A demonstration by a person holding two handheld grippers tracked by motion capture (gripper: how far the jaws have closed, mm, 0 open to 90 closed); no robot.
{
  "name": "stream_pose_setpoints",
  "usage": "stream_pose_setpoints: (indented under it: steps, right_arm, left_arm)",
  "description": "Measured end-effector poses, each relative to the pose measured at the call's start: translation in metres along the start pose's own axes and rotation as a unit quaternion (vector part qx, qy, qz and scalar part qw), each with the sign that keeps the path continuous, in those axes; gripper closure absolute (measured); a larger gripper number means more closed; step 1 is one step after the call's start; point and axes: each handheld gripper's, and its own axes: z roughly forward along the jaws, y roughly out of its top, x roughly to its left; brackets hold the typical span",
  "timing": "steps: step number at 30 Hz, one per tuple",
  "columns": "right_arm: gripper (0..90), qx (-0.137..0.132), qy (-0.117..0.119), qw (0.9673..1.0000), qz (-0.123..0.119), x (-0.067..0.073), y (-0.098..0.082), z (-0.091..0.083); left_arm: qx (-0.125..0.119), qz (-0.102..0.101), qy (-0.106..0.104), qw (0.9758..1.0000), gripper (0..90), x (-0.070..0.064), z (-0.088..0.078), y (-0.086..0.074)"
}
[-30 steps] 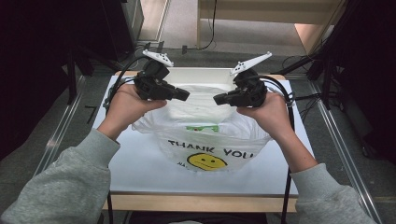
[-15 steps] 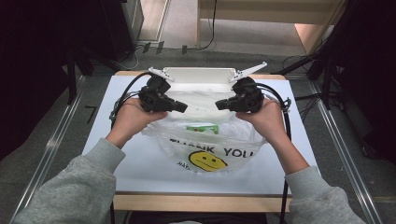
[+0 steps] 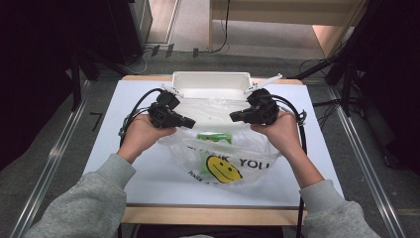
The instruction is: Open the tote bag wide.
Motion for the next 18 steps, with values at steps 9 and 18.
stream_pose_setpoints:
  steps: [9,18]
  right_arm:
    - [90.0,0.004,0.001,0.9999,0.010,-0.004,-0.012,0.013]
    - [90.0,0.007,-0.012,0.9998,0.012,-0.007,-0.025,0.019]
  left_arm:
    - [0.009,-0.017,-0.002,0.9998,90.0,0.009,0.014,-0.016]
    - [0.016,-0.036,-0.004,0.9992,90.0,0.016,0.029,-0.033]
